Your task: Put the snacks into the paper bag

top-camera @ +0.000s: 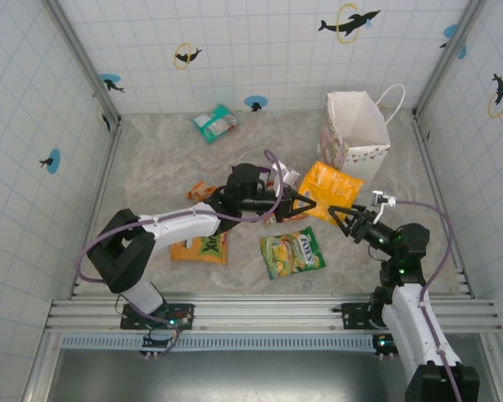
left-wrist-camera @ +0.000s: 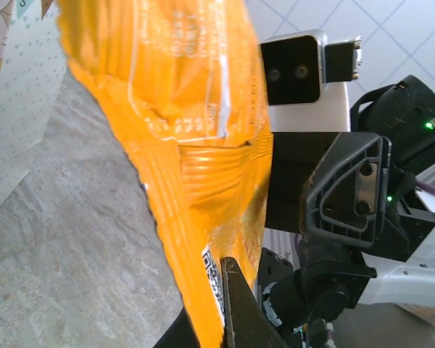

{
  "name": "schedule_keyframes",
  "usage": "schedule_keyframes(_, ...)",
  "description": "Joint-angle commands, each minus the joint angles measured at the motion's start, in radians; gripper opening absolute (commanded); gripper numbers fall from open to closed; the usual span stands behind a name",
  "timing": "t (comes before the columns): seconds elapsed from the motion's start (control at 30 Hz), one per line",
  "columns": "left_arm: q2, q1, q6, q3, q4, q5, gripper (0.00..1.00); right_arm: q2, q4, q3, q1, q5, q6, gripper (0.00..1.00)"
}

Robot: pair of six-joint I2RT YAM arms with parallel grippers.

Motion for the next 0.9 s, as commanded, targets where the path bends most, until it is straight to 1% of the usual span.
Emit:
schedule_keyframes(0.0, 0.022, 0.013, 0.039, 0.053, -0.036, -0.023, 0.02, -0.026, 0.024, 0.023, 0.011, 0.022, -0.033, 0.45)
schedule_keyframes(0.1, 0.020, 0.015, 0.059, 0.058, -0.081, -0.057, 0.04, -0.034, -0.032, 0.034, 0.012, 0.076, -0.071, 0.31)
schedule_keyframes(0.13, 0.017, 0.017, 0.064, 0.060, -0.090, -0.063, 0.06, -0.034, -0.050, 0.037, 0.013, 0.096, -0.083, 0.24)
schedule_keyframes(0.2, 0.011, 0.021, 0.068, 0.061, -0.105, -0.083, 0.12, -0.034, -0.086, 0.048, 0.013, 0.137, -0.099, 0.15)
schedule_keyframes(0.27, 0.004, 0.023, 0.069, 0.061, -0.118, -0.098, 0.17, -0.034, -0.107, 0.059, 0.013, 0.167, -0.108, 0.12)
schedule_keyframes(0.3, -0.001, 0.026, 0.071, 0.063, -0.128, -0.106, 0.23, -0.038, -0.116, 0.069, 0.016, 0.183, -0.115, 0.12)
schedule_keyframes(0.37, -0.012, 0.032, 0.071, 0.070, -0.160, -0.134, 0.41, -0.049, -0.141, 0.093, 0.015, 0.237, -0.130, 0.12)
schedule_keyframes(0.4, -0.020, 0.035, 0.072, 0.071, -0.177, -0.153, 0.48, -0.054, -0.155, 0.110, 0.015, 0.267, -0.142, 0.12)
schedule_keyframes(0.47, -0.040, 0.041, 0.072, 0.067, -0.210, -0.202, 0.61, -0.057, -0.196, 0.155, 0.013, 0.333, -0.173, 0.12)
schedule_keyframes(0.5, -0.052, 0.046, 0.071, 0.062, -0.226, -0.232, 0.63, -0.051, -0.238, 0.191, 0.013, 0.378, -0.196, 0.12)
schedule_keyframes(0.6, -0.089, 0.059, 0.067, 0.048, -0.269, -0.295, 0.65, -0.006, -0.371, 0.309, 0.012, 0.520, -0.264, 0.12)
schedule_keyframes(0.67, -0.111, 0.065, 0.078, 0.042, -0.302, -0.334, 0.66, 0.039, -0.420, 0.384, 0.011, 0.615, -0.304, 0.12)
schedule_keyframes(0.87, -0.173, 0.071, 0.133, 0.025, -0.390, -0.417, 0.67, 0.235, -0.474, 0.598, 0.008, 0.755, -0.388, 0.13)
